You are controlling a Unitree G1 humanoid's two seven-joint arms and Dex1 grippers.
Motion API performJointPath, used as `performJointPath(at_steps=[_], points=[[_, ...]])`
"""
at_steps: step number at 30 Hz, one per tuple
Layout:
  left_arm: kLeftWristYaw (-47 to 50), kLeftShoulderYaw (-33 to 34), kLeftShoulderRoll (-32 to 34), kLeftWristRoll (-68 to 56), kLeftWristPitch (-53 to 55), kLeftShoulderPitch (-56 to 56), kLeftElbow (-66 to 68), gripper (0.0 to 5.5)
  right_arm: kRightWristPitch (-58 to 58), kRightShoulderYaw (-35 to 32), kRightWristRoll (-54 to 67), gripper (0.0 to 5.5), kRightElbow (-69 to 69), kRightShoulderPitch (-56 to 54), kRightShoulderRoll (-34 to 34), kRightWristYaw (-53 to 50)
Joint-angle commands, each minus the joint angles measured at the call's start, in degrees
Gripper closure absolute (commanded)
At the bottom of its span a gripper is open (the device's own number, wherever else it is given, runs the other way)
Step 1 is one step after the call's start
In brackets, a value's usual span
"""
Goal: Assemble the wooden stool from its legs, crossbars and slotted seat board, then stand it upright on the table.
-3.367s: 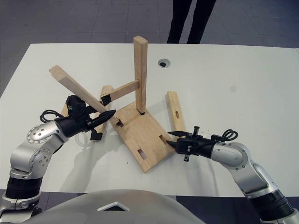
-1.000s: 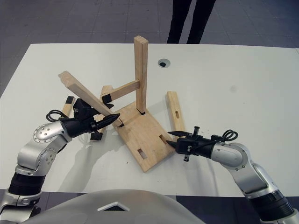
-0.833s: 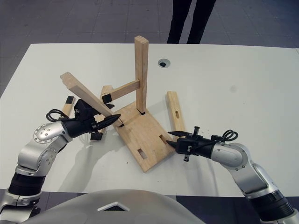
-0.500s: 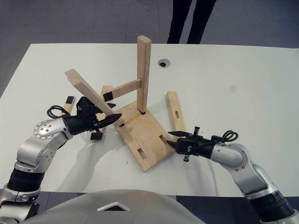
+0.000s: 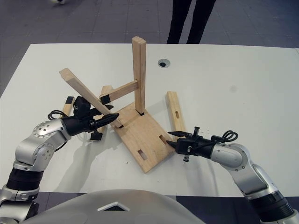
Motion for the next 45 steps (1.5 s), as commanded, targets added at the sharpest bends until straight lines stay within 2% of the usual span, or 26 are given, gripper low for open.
performJointPath(at_steps=[1, 4, 12, 17, 20, 22, 31, 39, 45], points=[[-0.94, -7.91, 2.52, 5.33, 6.13, 5.79, 2.9, 3.45, 8.36, 4.24, -5.43, 3.93, 6.07, 6.9, -1.42, 2.75], [-1.04, -8.85, 2.59, 5.87, 6.02, 5.93, 3.0, 3.45, 7.67, 2.81, -3.66, 3.93, 4.92, 6.18, 0.3, 0.96], [-0.48, -9.23, 2.57, 6.81, 4.89, 5.65, 3.78, 3.45, 18.92, -8.43, 18.39, 3.93, -15.28, 6.23, 6.98, -1.93], [-0.26, -9.6, 2.3, 6.98, 4.4, 5.39, 4.38, 3.45, 24.35, -14.4, 26.06, 3.93, -19.32, 2.97, 9.22, -3.14], [-0.2, -9.69, 2.13, 6.97, 4.22, 5.33, 4.5, 3.45, 25.5, -15.76, 27.68, 3.93, -20.72, -0.9, 11.71, -5.29], [-0.21, -9.7, 2.09, 6.96, 4.16, 5.27, 4.62, 3.45, 27.06, -14.14, 27.84, 3.93, -22.24, -4.28, 14.13, -7.52], [-0.35, -10.04, 1.98, 7.3, 3.58, 4.78, 5.75, 3.45, 35.83, 3.73, 16.17, 5.36, -18.97, -24.03, 31.75, -21.46], [-0.04, -10.94, 1.59, 7.77, 3.28, 4.51, 6.07, 3.45, 46.35, 11.82, 9.16, 5.4, -14.57, -33.17, 42.77, -28.17], [0.51, -11.57, 1.22, 7.96, 3.25, 4.63, 5.92, 3.45, 49.43, 15.17, 6.59, 5.4, -11.85, -34.11, 45.39, -28.67]])
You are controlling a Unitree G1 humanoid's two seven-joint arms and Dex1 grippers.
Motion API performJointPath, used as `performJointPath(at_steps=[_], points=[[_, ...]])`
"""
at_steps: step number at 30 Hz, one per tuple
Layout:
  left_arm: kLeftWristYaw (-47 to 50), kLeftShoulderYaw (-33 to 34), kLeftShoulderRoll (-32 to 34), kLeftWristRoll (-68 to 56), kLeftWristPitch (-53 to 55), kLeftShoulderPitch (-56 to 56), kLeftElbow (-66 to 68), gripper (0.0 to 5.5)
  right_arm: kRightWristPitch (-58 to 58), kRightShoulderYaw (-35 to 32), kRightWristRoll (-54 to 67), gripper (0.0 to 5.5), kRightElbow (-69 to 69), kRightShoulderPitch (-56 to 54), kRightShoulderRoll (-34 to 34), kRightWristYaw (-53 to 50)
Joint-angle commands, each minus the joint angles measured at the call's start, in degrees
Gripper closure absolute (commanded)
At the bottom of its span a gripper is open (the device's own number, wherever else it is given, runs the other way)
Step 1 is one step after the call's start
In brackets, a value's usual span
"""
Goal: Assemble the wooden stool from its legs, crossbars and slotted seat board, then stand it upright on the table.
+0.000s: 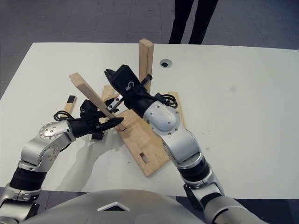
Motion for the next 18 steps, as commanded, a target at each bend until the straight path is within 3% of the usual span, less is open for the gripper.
performJointPath(at_steps=[1, 11, 18], points=[[0.42, -7.14, 1.03, 5.91, 6.13, 5.16, 5.12, 3.45, 1.94, 2.62, -1.87, 5.4, 1.65, 0.27, 1.03, -0.27], [1.05, -7.68, 0.91, 5.82, 6.41, 5.54, 4.73, 3.45, 2.16, 10.98, -5.1, 5.4, 12.6, 11.58, -2.74, 1.99], [0.98, -8.01, 0.92, 5.83, 6.17, 4.7, 5.5, 3.45, 1.48, 9.11, -4.87, 5.4, 13.2, 14.66, -3.59, 2.99]])
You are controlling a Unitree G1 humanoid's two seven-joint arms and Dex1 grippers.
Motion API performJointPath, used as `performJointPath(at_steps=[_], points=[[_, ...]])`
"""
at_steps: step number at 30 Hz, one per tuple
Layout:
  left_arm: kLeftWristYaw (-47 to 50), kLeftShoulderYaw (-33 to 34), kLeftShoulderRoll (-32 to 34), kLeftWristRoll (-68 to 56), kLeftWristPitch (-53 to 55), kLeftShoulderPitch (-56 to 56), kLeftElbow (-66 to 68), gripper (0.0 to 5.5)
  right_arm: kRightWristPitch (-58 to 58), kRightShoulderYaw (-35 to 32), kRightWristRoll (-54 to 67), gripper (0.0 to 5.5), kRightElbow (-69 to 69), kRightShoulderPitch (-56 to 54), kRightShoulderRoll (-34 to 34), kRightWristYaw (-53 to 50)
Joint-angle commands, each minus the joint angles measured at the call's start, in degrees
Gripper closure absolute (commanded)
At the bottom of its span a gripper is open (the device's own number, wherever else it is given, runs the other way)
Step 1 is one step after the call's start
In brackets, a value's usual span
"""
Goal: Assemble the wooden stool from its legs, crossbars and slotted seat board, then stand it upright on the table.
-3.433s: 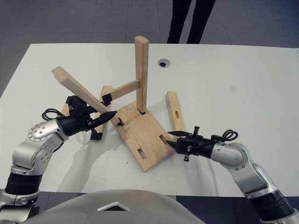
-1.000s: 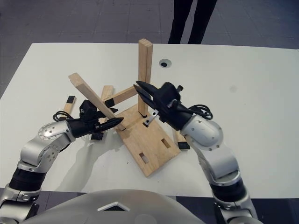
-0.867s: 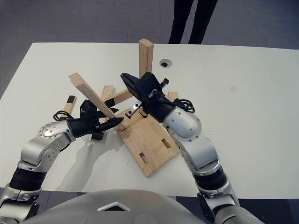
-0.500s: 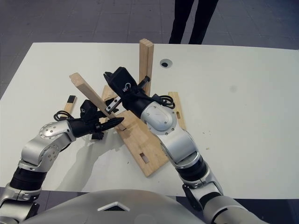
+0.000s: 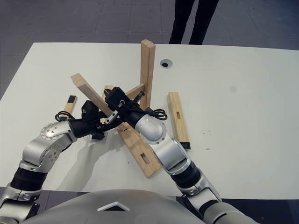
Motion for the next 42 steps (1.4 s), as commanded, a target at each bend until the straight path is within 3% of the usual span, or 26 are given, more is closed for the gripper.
performJointPath(at_steps=[1, 6, 12, 19, 22, 26, 29, 32, 38, 42], points=[[0.3, -7.04, 0.97, 5.86, 6.7, 4.67, 5.64, 3.45, 6.81, 2.07, 1.23, 5.4, 6.46, 8.32, -3.97, 3.48], [0.11, -7.19, 0.73, 6.01, 6.4, 4.23, 6.39, 3.45, 1.87, -0.15, 2.78, 5.4, 2.4, 7.82, -2.05, 3.16], [-0.04, -7.3, 1.0, 5.91, 6.14, 4.33, 6.62, 3.45, -12.19, -11.58, 10.05, 5.4, -9.29, 5.82, 5.61, 0.67], [-0.07, -7.71, 1.19, 5.99, 5.98, 4.54, 6.71, 3.45, -13.36, -17.72, 13.42, 5.4, -14.31, 6.97, 4.26, 1.66], [-0.17, -7.61, 1.7, 5.96, 6.15, 4.65, 6.47, 3.45, -11.0, -23.1, 15.28, 5.4, -18.81, 11.54, -2.66, 5.36], [-0.27, -7.25, 2.21, 5.72, 6.4, 4.52, 6.26, 3.45, -8.5, -35.11, 20.13, 5.4, -17.37, 24.9, -22.26, 22.29], [-0.33, -7.1, 2.33, 5.58, 6.52, 4.29, 6.46, 3.45, -12.68, -40.82, 18.74, 5.4, -11.48, 33.03, -32.65, 32.63], [-0.56, -6.64, 2.78, 5.43, 6.56, 4.22, 6.62, 3.45, -15.56, -41.03, 15.9, 5.4, -5.05, 35.06, -37.55, 36.9], [-1.61, -4.16, 3.53, 4.0, 6.29, 2.88, 5.93, 3.45, -14.38, -30.95, 8.68, 5.4, 3.77, 25.67, -34.99, 34.09], [-2.74, -3.75, 3.06, 3.77, 4.95, 3.11, 5.6, 3.45, -14.24, -28.07, 7.15, 5.4, 6.75, 22.96, -34.75, 34.65]])
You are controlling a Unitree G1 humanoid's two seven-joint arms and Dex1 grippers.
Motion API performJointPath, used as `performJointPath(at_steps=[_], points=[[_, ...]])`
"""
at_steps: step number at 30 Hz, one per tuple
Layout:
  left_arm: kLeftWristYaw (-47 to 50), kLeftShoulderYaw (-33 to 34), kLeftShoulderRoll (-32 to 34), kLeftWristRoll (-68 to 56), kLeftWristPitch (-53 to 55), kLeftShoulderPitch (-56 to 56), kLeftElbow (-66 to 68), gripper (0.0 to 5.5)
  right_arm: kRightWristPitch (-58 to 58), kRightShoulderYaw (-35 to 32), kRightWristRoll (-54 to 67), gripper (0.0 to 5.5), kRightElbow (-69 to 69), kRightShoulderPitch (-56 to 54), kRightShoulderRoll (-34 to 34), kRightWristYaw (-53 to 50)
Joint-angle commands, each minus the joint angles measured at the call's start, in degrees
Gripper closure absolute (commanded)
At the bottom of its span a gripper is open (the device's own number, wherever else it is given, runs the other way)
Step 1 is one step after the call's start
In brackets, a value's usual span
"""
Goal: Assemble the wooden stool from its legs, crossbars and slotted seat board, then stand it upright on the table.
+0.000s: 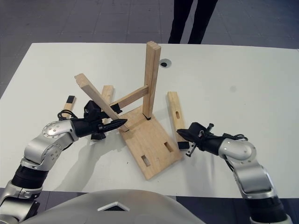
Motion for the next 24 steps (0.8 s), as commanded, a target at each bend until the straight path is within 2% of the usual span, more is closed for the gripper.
performJointPath(at_steps=[1, 14, 24], points=[[-0.48, -2.48, 2.49, 3.82, 5.22, 4.62, 4.61, 3.45, 0.34, 2.6, -1.75, 5.4, 2.58, -2.48, 0.09, 0.42], [-3.65, -1.27, 2.1, 5.12, 2.52, 1.37, 8.19, 3.45, -1.17, 10.8, -4.64, 5.4, 2.89, -1.11, -1.61, 3.94], [-3.87, -0.77, 1.27, 5.66, 0.96, 0.31, 11.0, 3.45, -1.22, 11.25, -4.3, 5.4, 1.43, 0.81, -2.23, 4.28]])
